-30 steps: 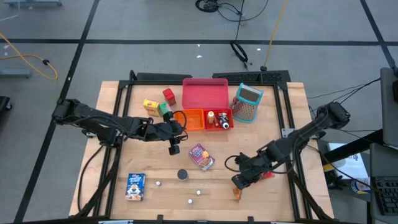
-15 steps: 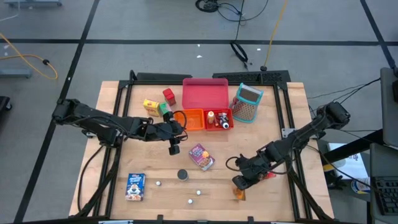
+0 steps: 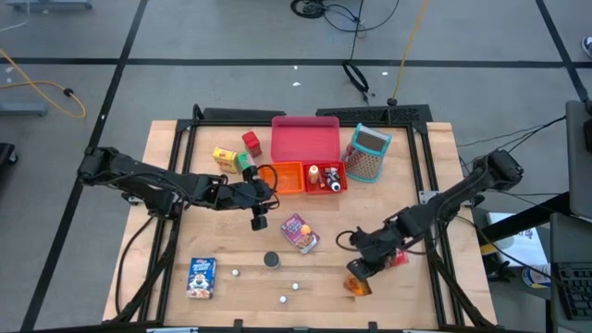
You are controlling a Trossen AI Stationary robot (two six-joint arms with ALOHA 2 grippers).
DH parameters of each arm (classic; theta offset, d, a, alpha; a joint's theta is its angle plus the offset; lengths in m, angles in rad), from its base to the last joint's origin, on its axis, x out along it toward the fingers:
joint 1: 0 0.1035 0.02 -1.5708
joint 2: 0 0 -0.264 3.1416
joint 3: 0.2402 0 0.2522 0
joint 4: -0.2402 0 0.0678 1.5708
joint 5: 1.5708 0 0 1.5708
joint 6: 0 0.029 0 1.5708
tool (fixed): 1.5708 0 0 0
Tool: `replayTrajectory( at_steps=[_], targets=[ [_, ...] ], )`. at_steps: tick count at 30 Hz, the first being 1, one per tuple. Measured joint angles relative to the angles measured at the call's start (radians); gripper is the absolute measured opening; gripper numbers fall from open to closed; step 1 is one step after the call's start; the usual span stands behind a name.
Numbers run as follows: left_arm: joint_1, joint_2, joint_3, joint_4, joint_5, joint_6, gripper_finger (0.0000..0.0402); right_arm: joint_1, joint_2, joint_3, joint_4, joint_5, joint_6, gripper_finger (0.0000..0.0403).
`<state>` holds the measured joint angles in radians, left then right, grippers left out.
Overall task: Pick & Place Kitchen Items
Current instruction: Put the orange seasoning bag into the orange bin
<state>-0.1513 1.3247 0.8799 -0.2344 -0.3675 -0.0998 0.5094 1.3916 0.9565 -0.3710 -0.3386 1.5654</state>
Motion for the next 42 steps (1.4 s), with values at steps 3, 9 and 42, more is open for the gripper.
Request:
replayTrajectory(
  at_steps=[3, 9, 42],
  targets=[
    [0.000, 0.000, 0.000, 0.000, 0.000, 0.000, 0.0150, -0.024, -0.032, 0.000, -0.004, 0.002, -0.037, 0.0001],
    [0.000, 0.000, 0.000, 0.003, 0.000, 0.000, 0.0150, -0.091, -0.097, 0.000, -0.020, 0.018, -0.146, 0.0001],
    [0.000, 0.000, 0.000, 0.078, 0.000, 0.000, 0.0150, -0.628, -0.020, 0.002, 0.460, 0.023, -1.131, 0.0000]
  ],
)
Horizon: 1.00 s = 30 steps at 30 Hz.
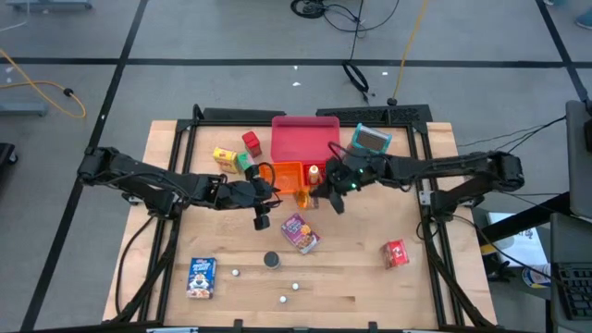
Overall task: Pick & Place Kitchen Items
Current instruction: Put the orange seasoning bag into the orange bin
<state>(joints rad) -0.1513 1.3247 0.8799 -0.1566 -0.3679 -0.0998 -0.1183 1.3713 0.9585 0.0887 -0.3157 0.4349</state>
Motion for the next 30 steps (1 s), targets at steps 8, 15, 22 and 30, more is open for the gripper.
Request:
replayTrajectory(
  at_steps=[8, 15, 22, 30],
  targets=[
    [0.000, 0.000, 0.000, -0.002, 0.000, 0.016, 0.0150, -0.102, 0.085, 0.000, 0.148, -0.009, -0.012, 0.0000],
    [0.000, 0.000, 0.000, -0.002, 0.000, 0.021, 0.0150, -0.162, 0.167, 0.000, 0.272, -0.027, -0.013, 0.0000],
    [0.001, 0.000, 0.000, -0.003, -0.001, 0.027, 0.0150, -0.203, 0.252, 0.000, 0.335, -0.030, -0.016, 0.0000],
    [0.001, 0.000, 0.000, -0.003, -0.001, 0.035, 0.0150, -0.223, 0.347, 0.000, 0.426, -0.099, 0.037, 0.0000]
  ],
)
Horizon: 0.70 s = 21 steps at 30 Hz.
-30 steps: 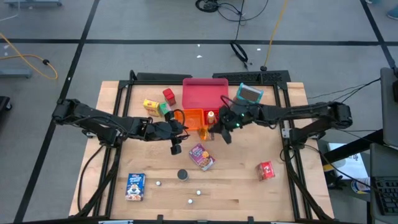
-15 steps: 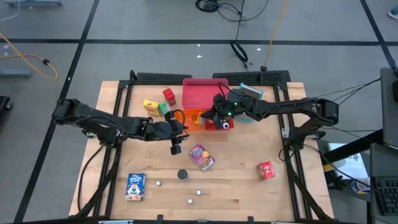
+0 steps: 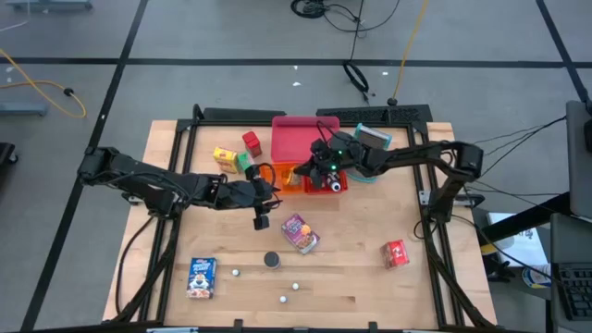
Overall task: Pick & Place Kitchen Items
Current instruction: Put the orange seasoning bag into the orange bin
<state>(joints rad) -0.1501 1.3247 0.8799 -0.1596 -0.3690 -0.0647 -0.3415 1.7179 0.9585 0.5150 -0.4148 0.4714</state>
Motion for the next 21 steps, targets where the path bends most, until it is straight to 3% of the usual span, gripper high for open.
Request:
replayTrajectory(
  at_steps=[12, 21],
  targets=[
    [0.000, 0.000, 0.000, 0.000, 0.000, 0.000, 0.0150, -0.051, 0.048, 0.000, 0.002, -0.007, -0.005, 0.0007],
    [0.000, 0.000, 0.000, 0.000, 0.000, 0.000, 0.0150, -0.055, 0.048, 0.000, -0.006, -0.005, -0.018, 0.0079]
  ],
)
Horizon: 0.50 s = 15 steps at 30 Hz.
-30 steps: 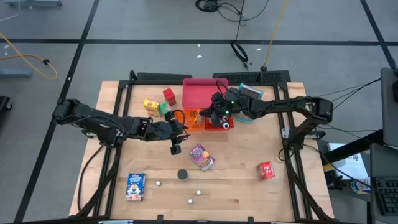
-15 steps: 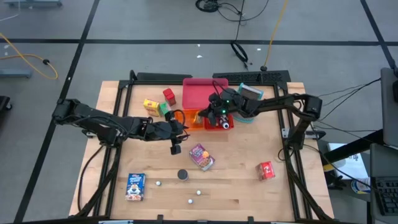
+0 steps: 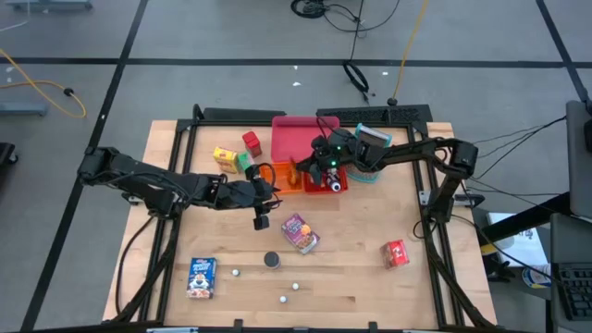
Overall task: Pick & Place Kitchen Items
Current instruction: Put the orange seasoning bag into the orange bin, then put the red cereal box into the pink bin
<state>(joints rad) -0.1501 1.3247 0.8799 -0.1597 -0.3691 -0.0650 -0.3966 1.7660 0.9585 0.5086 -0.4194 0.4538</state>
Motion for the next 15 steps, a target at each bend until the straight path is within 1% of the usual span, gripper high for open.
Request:
replayTrajectory(
  at_steps=[4, 7, 13, 15],
  targets=[
    [0.000, 0.000, 0.000, 0.000, 0.000, 0.000, 0.0150, 0.002, 0.000, 0.000, 0.049, -0.002, -0.002, 0.0117],
    [0.000, 0.000, 0.000, 0.000, 0.000, 0.000, 0.0150, 0.007, -0.004, 0.000, 0.094, -0.003, -0.003, 0.0135],
    [0.000, 0.000, -0.008, 0.000, 0.000, 0.000, 0.0150, 0.030, -0.042, -0.001, 0.090, -0.007, -0.016, 0.0142],
    [0.001, 0.000, -0.017, -0.001, -0.001, 0.000, 0.0150, 0.045, -0.068, -0.001, 0.095, -0.031, -0.025, 0.0139]
  ],
)
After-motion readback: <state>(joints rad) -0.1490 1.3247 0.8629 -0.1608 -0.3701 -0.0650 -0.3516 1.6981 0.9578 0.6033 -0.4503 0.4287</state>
